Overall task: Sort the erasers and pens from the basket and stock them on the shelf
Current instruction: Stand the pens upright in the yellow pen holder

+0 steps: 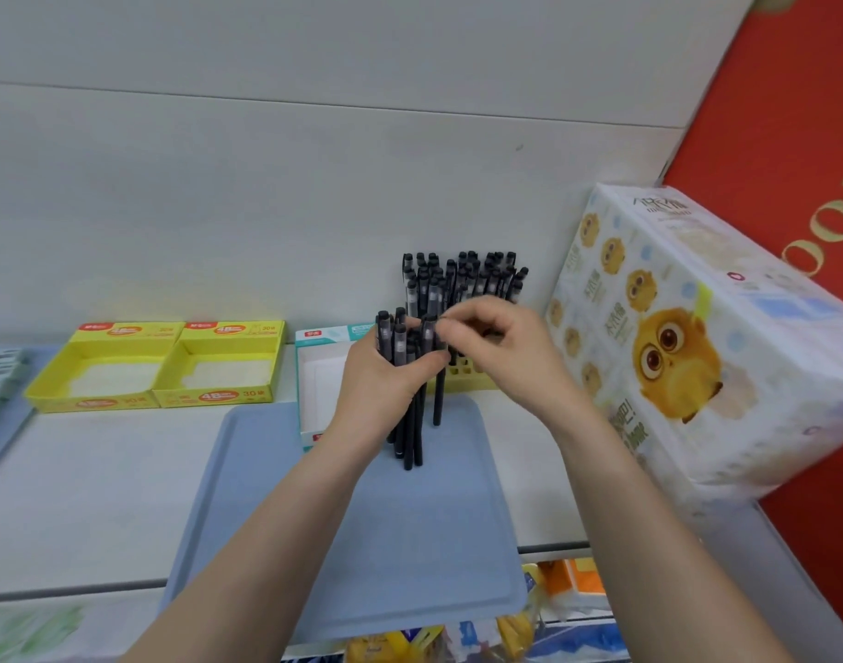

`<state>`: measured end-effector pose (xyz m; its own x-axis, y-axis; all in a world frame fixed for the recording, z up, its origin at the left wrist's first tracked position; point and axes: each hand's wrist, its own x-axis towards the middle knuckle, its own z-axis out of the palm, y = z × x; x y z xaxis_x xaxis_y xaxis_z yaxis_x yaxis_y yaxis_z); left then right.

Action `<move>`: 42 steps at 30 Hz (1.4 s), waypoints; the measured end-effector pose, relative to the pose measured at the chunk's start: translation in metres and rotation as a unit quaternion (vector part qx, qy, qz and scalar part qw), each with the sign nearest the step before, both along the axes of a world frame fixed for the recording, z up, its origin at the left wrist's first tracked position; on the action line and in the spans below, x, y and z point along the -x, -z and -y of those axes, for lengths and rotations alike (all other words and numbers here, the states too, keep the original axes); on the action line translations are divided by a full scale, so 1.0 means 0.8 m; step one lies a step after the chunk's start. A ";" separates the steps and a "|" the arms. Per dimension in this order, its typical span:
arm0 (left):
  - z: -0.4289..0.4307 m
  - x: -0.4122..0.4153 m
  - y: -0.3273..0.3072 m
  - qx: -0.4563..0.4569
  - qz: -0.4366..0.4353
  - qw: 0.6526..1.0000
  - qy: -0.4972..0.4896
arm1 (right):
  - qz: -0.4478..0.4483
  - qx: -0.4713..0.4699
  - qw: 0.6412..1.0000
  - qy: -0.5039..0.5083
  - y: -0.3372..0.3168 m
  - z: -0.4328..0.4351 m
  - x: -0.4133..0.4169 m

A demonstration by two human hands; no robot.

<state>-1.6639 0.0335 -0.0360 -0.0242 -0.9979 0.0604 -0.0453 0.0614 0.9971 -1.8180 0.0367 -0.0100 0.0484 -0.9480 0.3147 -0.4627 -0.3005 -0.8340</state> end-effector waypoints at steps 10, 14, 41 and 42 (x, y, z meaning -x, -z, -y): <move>-0.007 -0.007 0.003 0.035 0.049 0.998 0.010 | -0.047 0.089 0.978 0.183 0.015 0.028 0.029; -0.010 -0.010 0.001 0.050 0.043 0.998 0.024 | -0.067 0.085 0.977 0.183 0.020 0.039 0.026; -0.018 -0.014 0.009 0.068 0.027 0.996 0.058 | -0.062 0.126 0.955 0.259 -0.012 0.021 0.041; -0.020 -0.015 0.012 0.067 0.043 0.995 0.064 | -0.067 0.122 0.958 0.249 -0.010 0.024 0.038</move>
<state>-1.6521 0.0494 -0.0457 -0.1618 -0.9692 0.1855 -0.1123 0.2049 0.9723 -1.8486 0.0175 -0.0018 -0.3354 -0.7627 0.5531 -0.6981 -0.1930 -0.6895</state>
